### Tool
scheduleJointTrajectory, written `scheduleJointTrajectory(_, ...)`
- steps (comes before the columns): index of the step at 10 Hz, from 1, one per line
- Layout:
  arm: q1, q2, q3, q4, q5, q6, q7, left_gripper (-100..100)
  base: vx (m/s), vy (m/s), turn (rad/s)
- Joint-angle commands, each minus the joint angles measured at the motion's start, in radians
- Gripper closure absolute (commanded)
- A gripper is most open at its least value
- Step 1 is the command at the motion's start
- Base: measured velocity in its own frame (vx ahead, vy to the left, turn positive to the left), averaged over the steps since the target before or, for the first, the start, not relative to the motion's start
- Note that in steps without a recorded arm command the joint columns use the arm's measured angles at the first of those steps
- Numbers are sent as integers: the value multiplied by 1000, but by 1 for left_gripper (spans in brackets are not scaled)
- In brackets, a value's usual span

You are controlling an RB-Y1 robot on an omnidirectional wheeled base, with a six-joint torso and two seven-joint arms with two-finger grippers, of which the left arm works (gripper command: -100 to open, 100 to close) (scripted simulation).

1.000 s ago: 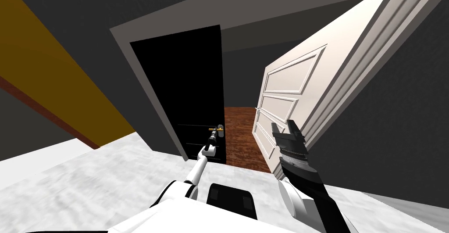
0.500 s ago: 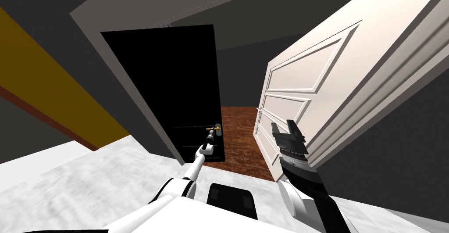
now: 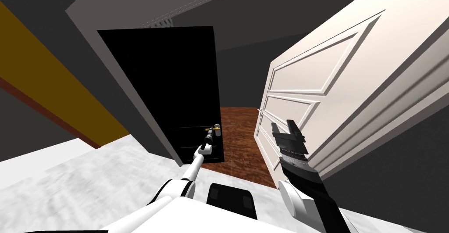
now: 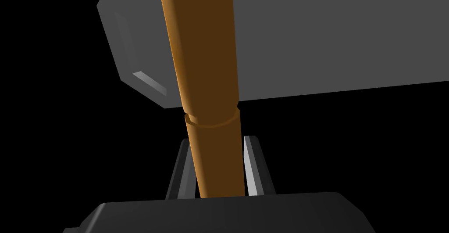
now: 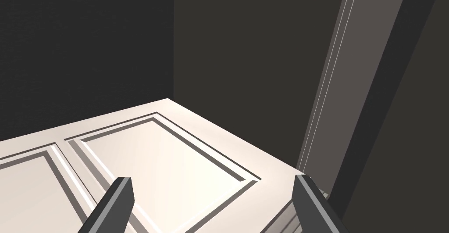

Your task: Push the door open

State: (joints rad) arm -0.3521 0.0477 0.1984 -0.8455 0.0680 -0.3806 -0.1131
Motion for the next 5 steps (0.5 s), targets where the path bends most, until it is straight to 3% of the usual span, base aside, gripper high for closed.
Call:
scheduleJointTrajectory(1,9,22,27,-27,5,0,-4,100,181,-70,81)
scheduleJointTrajectory(3,9,29,46,-27,10,1,-8,100,165,-79,65)
scheduleJointTrajectory(5,9,29,46,-27,10,1,-8,100,86,-39,2)
